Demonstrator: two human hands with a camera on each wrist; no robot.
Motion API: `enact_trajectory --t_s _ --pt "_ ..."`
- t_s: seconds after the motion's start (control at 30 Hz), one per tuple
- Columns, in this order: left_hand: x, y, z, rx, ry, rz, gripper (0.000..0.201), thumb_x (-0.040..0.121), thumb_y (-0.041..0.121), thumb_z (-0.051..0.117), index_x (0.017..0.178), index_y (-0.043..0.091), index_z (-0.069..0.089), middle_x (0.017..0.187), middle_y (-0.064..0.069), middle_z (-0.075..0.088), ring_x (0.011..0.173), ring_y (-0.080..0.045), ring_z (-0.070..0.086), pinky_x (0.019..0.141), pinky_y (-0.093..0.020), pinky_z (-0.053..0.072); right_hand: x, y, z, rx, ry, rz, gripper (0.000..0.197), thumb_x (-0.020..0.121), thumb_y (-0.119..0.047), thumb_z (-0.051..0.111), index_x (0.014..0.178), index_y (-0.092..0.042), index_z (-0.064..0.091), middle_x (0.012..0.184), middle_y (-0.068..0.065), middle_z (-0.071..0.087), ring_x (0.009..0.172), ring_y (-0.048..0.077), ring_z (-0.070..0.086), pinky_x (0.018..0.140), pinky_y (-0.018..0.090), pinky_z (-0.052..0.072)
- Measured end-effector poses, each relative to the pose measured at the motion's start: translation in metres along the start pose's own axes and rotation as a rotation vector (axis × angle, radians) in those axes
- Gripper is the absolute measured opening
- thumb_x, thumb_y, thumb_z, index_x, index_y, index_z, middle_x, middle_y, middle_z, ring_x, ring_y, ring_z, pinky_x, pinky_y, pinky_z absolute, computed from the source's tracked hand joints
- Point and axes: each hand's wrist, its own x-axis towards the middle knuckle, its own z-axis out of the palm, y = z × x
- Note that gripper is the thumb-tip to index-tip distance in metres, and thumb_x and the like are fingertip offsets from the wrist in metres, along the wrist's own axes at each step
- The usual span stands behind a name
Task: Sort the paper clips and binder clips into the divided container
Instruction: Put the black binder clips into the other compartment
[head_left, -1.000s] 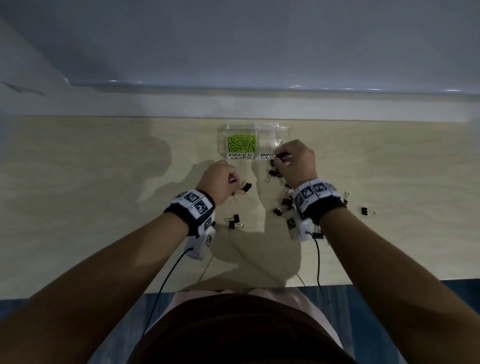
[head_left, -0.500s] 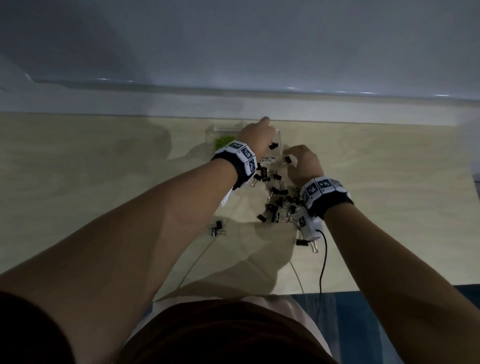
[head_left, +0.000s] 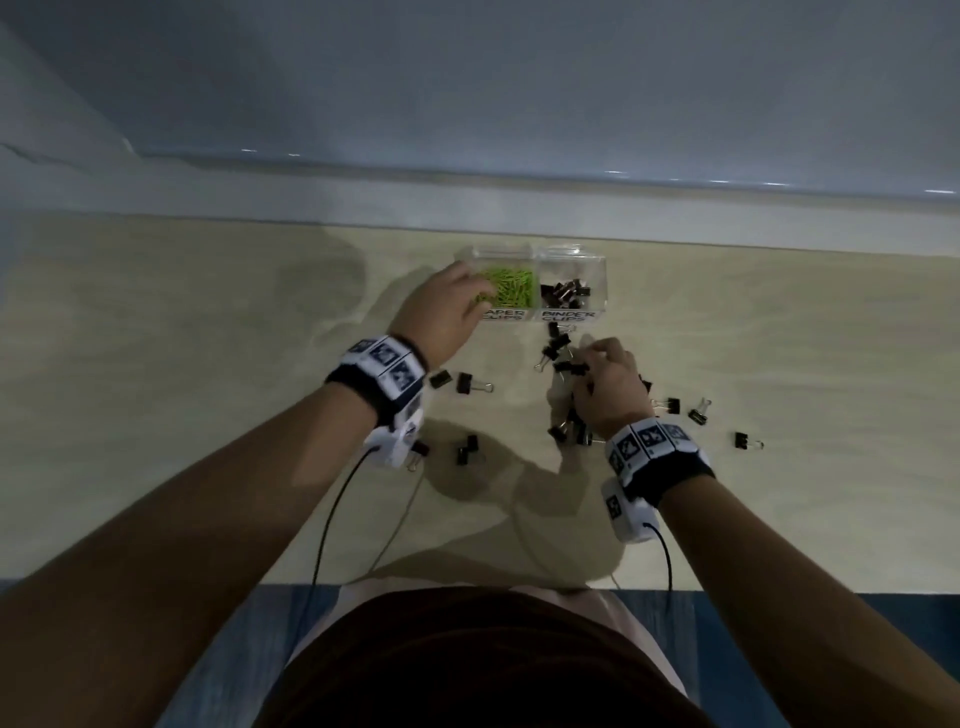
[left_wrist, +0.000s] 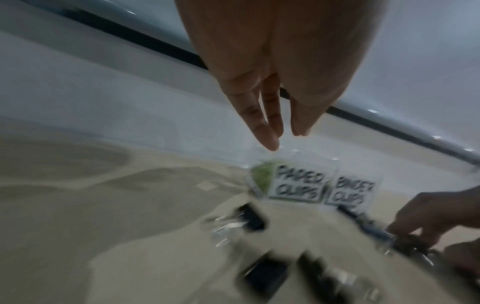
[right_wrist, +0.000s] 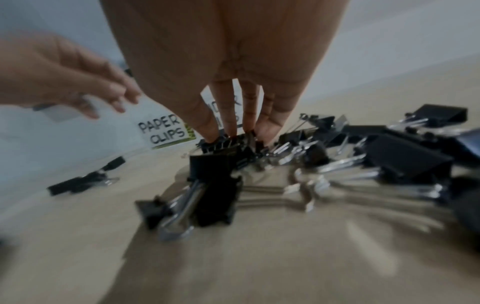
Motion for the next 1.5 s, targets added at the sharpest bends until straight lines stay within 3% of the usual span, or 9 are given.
enact_trajectory --t_s 0.1,0.23,0.33,0.43,0.67,0.87,1.13,1.37,1.5 --pt "-0.062 -0.049 -0.012 0.045 -0.065 -0.165 0.027 0.086 0.022 0.061 0.112 0.014 0.062 0.110 -0.008 0.054 0.099 -0.027 0.055 0.085 -0.037 0.047 -0.011 -0.008 0.010 -0.032 -0.021 -0.079 0.043 0.083 -0.021 0.059 0.126 -0.015 0.053 0.126 0.012 0.043 0.112 0.033 0.040 0.098 0.046 0.041" --pt "-0.134 -0.080 -0.016 0.084 -0.266 -0.416 0.072 0.071 0.049 0.073 0.132 0.024 0.044 0.130 -0.002 0.038 0.119 -0.024 0.041 0.098 -0.042 0.043 -0.017 -0.016 0.012 -0.101 -0.079 -0.046 0.071 0.073 -0.043 0.068 0.135 -0.023 0.041 0.130 0.006 0.038 0.115 0.030 0.035 0.097 0.046 0.042" --pt "-0.159 -0.073 -0.004 0.044 -0.323 -0.435 0.098 0.061 0.053 0.078 0.140 0.022 0.030 0.133 -0.005 0.028 0.122 -0.027 0.035 0.102 -0.043 0.040 -0.021 -0.024 0.014 -0.139 -0.123 -0.024 0.084 0.067 -0.049 0.075 0.138 -0.028 0.034 0.133 0.006 0.033 0.118 0.031 0.031 0.099 0.045 0.039" --pt "-0.161 -0.052 0.015 0.031 -0.304 -0.387 0.101 0.060 0.050 0.080 0.141 0.018 0.027 0.133 -0.007 0.026 0.122 -0.026 0.031 0.104 -0.040 0.038 -0.024 -0.036 0.022 -0.126 -0.147 -0.024 0.087 0.062 -0.050 0.078 0.135 -0.031 0.035 0.134 0.002 0.029 0.120 0.029 0.028 0.097 0.048 0.043" --pt "-0.126 -0.024 0.040 0.030 -0.301 -0.295 0.068 0.069 0.032 0.079 0.129 0.020 0.048 0.125 -0.006 0.037 0.114 -0.026 0.037 0.100 -0.039 0.041 -0.024 -0.062 0.037 -0.135 -0.158 -0.093 0.058 0.070 -0.029 0.077 0.123 -0.034 0.053 0.127 0.002 0.035 0.111 0.028 0.035 0.098 0.043 0.043" --pt "-0.113 -0.023 0.042 0.011 -0.274 -0.225 0.022 0.081 0.022 0.070 0.099 0.013 0.063 0.107 -0.007 0.049 0.097 -0.027 0.053 0.088 -0.035 0.045 -0.021 -0.057 0.035 -0.064 -0.132 -0.117 0.023 0.078 -0.009 0.068 0.100 -0.015 0.065 0.108 0.007 0.047 0.093 0.028 0.056 0.089 0.033 0.048" --pt "-0.098 -0.021 0.036 0.037 -0.232 -0.226 0.016 0.084 0.020 0.060 0.094 0.008 0.061 0.099 -0.009 0.053 0.087 -0.026 0.055 0.077 -0.033 0.044 -0.022 -0.048 0.032 0.034 -0.012 -0.144 0.011 0.077 -0.011 0.064 0.086 -0.007 0.066 0.091 0.010 0.056 0.077 0.029 0.057 0.067 0.029 0.046" --pt "-0.073 -0.007 0.034 0.023 -0.268 -0.220 0.011 0.084 0.013 0.056 0.090 0.006 0.063 0.091 -0.010 0.066 0.086 -0.025 0.060 0.073 -0.031 0.046 -0.020 -0.031 0.008 0.341 0.069 0.076 0.021 0.073 0.001 0.064 0.079 -0.017 0.073 0.088 0.007 0.071 0.078 0.020 0.066 0.078 0.032 0.056" --pt "-0.049 0.015 0.028 -0.175 -0.199 -0.239 0.012 0.085 0.013 0.063 0.094 0.006 0.066 0.095 -0.008 0.069 0.084 -0.020 0.063 0.077 -0.029 0.051 -0.008 -0.031 -0.031 0.505 0.102 0.123 0.022 0.080 -0.001 0.066 0.083 -0.022 0.070 0.090 0.003 0.070 0.069 0.011 0.069 0.059 0.022 0.058"
